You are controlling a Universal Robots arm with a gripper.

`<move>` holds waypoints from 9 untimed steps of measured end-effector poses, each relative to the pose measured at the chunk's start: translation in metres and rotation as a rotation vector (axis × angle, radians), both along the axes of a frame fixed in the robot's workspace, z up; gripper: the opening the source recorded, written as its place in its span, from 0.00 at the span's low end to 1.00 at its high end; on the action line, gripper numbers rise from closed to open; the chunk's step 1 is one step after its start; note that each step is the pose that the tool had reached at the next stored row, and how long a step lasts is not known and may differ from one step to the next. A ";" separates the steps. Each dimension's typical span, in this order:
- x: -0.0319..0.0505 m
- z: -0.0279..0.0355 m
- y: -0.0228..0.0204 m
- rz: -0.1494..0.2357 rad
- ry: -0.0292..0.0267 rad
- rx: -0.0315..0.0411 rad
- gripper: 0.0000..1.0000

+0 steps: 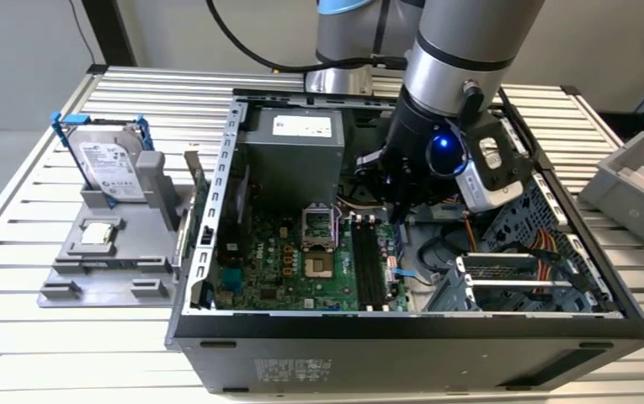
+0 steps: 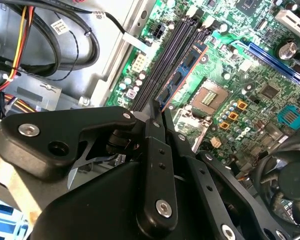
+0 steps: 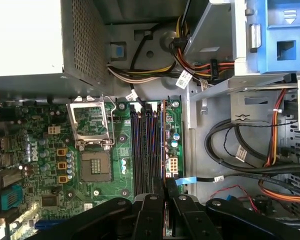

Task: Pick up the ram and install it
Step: 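Insert the ram into the slot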

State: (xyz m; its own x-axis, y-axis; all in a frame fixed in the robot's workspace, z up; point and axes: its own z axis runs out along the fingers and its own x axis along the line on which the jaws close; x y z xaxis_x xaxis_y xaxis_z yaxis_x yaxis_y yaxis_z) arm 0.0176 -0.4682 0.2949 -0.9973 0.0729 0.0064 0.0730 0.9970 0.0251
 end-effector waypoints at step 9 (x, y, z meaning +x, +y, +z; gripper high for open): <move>0.0000 -0.0032 0.0000 0.000 0.0000 0.0000 0.00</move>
State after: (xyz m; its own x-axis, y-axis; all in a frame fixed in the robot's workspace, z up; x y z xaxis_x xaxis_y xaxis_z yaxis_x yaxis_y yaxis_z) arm 0.0176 -0.4682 0.2917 -0.9973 0.0729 0.0063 0.0731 0.9970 0.0251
